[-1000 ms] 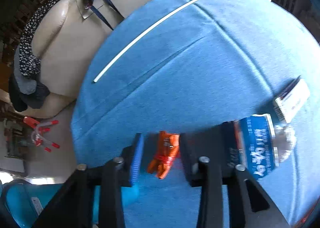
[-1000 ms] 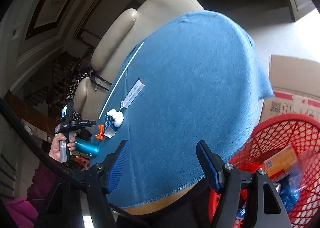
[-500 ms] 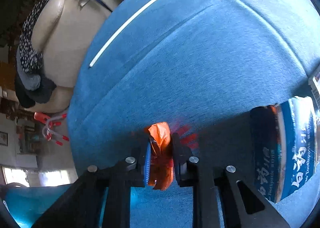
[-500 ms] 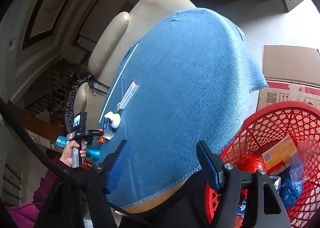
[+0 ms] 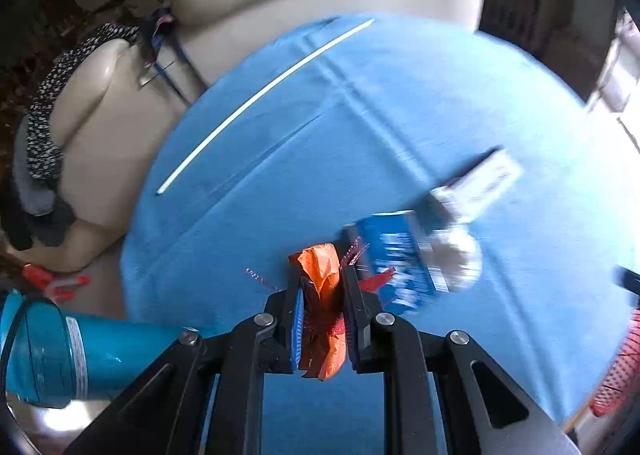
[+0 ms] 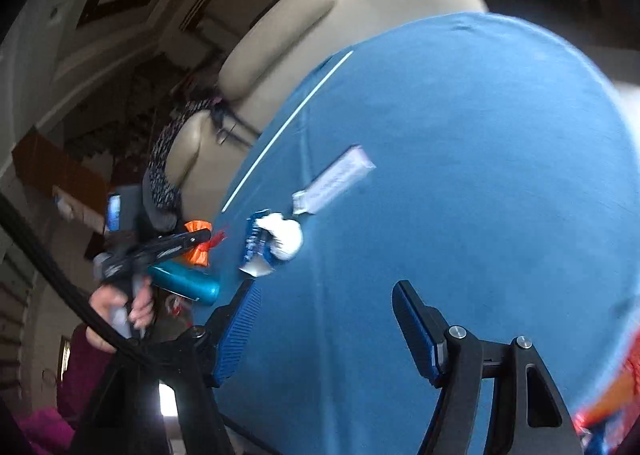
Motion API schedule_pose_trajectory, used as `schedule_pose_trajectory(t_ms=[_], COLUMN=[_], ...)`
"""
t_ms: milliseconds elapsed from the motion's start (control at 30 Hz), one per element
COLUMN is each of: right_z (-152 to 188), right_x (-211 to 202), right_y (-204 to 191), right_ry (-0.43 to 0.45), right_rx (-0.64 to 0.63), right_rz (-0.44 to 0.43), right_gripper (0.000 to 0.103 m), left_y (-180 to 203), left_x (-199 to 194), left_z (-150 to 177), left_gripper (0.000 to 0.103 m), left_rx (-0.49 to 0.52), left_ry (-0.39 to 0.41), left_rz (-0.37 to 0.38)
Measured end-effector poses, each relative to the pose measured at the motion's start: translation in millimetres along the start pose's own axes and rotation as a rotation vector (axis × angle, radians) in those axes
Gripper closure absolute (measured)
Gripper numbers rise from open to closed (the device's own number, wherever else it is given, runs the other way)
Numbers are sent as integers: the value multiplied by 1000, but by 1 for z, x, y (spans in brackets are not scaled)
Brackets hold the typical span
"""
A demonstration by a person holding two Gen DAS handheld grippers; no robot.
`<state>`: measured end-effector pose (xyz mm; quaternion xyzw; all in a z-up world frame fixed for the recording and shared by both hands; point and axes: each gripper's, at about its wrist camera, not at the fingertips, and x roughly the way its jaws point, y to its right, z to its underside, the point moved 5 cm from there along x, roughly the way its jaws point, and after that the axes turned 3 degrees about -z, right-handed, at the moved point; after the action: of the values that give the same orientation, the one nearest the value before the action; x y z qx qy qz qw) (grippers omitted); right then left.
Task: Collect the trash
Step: 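Grasp the white tissue with the right tool while the left tool holds the wrapper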
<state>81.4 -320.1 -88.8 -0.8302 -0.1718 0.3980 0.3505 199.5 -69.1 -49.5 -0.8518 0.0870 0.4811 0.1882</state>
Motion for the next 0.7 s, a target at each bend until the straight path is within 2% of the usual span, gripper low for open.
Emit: schedule_pose_trajectory(t_ms=[167,367,433,467,533,600,700], right_z=[-19,-26,-28,-29,-31,-33,-32], right_x=[75,145,157,164,171,175,180], right_y=[-28,-32,-32,-31,-32,-36,-38], right_ry=[-66,-126,-126,-125,-120,-106,-103], right_rx=[-43,-26,-7,7,19,26,10], right_rz=[5,46,57,72,74,88,126], right_gripper=[36,40,40,40,40,40,40], left_y=[27,44,42,41,36,32,34], left_x=[-35,-70,-73,-73,-66,-56,-55], left_z=[23,37,35,33,27,20,6], left_gripper=[84,84,84,84,84,84,84], left_rx=[49,188,267,313,397,424,441], left_ry=[80,240,271,287,318,307,392], left_rz=[100,12,-26,-18,63,154,235])
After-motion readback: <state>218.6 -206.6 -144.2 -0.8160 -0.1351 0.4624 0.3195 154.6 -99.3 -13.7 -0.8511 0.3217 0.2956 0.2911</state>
